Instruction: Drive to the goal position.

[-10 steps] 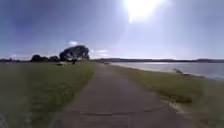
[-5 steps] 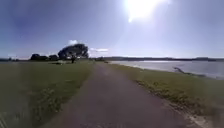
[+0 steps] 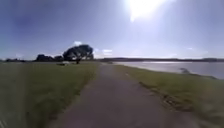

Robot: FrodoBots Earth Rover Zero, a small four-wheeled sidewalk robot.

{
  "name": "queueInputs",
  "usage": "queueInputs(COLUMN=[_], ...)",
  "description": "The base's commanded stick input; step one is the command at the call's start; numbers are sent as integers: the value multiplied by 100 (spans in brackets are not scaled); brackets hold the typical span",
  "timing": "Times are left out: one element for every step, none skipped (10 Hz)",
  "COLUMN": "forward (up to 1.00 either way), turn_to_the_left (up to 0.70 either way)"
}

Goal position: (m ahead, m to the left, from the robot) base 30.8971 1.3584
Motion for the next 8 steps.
queueInputs(forward=[85, 85, 85, 85, 85, 85, 85, 85], turn_to_the_left=[0, 0, 0, 0, 0, 0, 0, 0])
